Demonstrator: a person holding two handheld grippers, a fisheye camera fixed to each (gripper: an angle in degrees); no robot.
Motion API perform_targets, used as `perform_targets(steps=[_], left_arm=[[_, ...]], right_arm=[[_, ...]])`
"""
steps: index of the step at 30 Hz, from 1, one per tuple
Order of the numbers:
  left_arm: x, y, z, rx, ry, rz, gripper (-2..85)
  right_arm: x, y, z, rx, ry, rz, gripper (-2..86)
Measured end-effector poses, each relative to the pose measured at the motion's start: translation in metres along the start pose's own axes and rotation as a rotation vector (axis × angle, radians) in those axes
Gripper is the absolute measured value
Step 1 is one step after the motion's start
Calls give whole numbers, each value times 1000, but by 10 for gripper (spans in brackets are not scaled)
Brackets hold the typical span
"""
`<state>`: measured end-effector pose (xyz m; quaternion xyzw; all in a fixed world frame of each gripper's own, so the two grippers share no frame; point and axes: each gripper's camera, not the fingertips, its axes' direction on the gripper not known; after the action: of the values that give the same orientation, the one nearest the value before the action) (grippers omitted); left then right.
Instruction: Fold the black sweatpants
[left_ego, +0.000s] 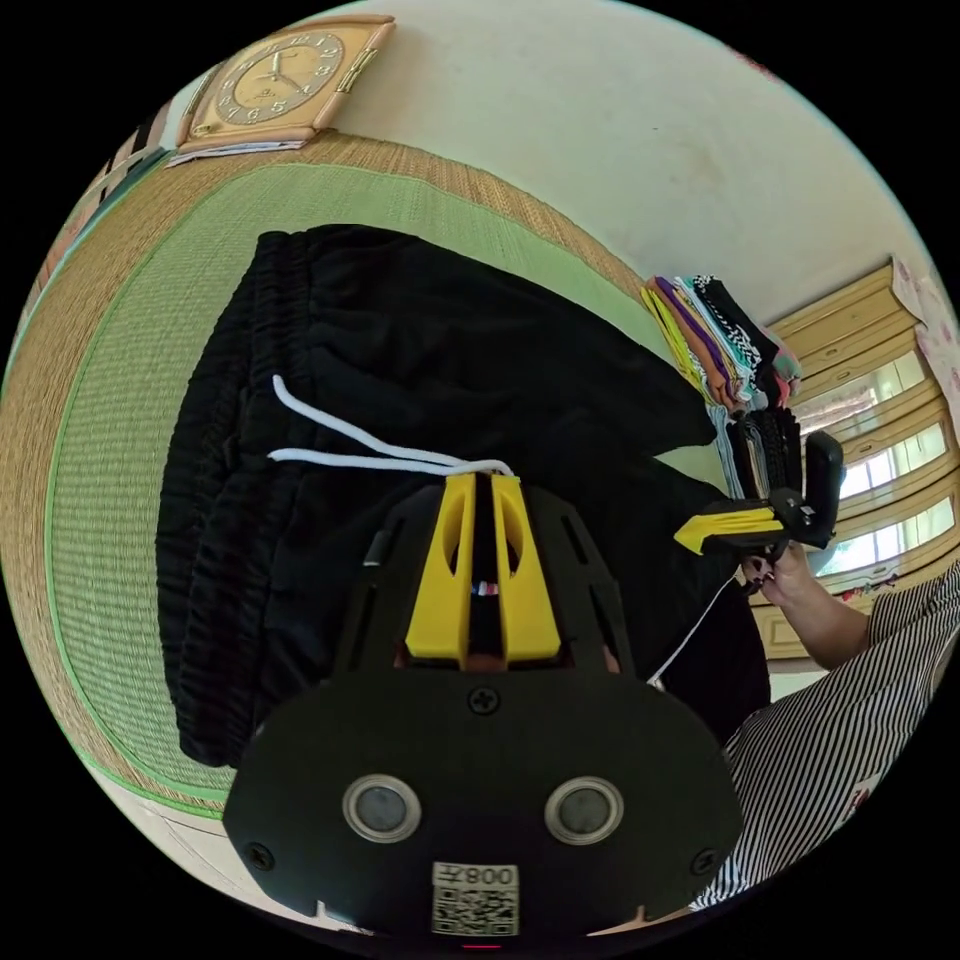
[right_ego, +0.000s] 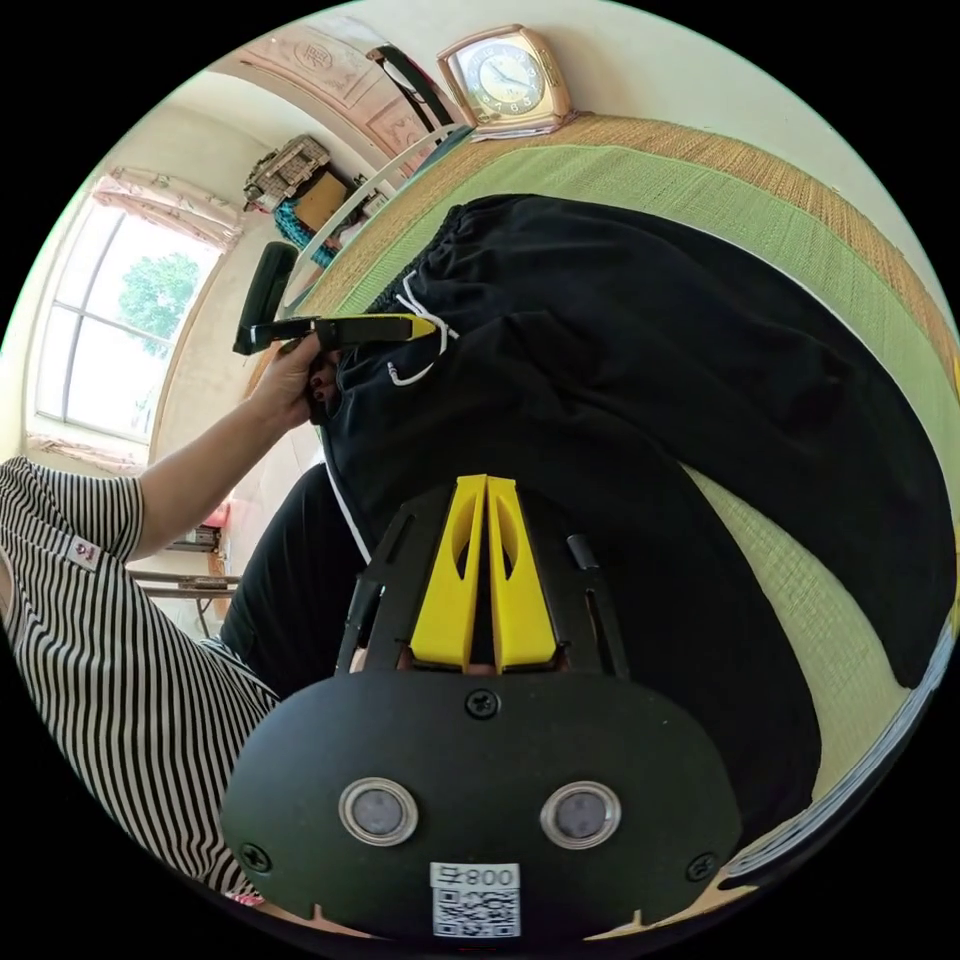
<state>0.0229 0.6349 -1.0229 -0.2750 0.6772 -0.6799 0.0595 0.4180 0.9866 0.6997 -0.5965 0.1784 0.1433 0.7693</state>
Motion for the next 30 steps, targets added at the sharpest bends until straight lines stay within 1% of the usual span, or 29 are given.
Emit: perform_targets(steps=[5,9,14,16,17,18,20,22,23,24,26,28,30], left_arm=[[-2,-12,-27,0,-59,56,25],[-15,-33,-54,3,73,68,31],[-12,-72,-77,11,21,135,41],[-2,-89,-74,-50,-25,194,48],[4,-102,-66,-122,-50,227,55],[10,-112,-60,-149,-45,247,58],[17,-126,-58,-167,-31,272,63],[21,-139,-58,-197,-67,276,63],[24,-147,-51,-303,-128,290,62],[27,-152,-48,-368,-185,308,60],[32,-158,-58,-355,-195,327,53],[29,-167,-76,-296,-129,296,50],[21,-179,-99,-186,-64,236,52]], right_arm=[[13,-27,-32,90,31,-13,1],[29,-56,-47,124,91,-22,2],[40,-102,-62,169,162,-46,9],[40,-115,-63,164,171,-52,14],[40,-121,-62,157,156,-49,19],[40,-123,-62,160,146,-52,20],[35,-130,-60,159,136,-58,29],[32,-132,-57,150,138,-60,36],[31,-134,-55,136,136,-58,40],[31,-134,-55,129,135,-57,41],[29,-137,-58,125,140,-62,48],[28,-139,-63,130,152,-61,51],[28,-143,-69,145,153,-59,53]])
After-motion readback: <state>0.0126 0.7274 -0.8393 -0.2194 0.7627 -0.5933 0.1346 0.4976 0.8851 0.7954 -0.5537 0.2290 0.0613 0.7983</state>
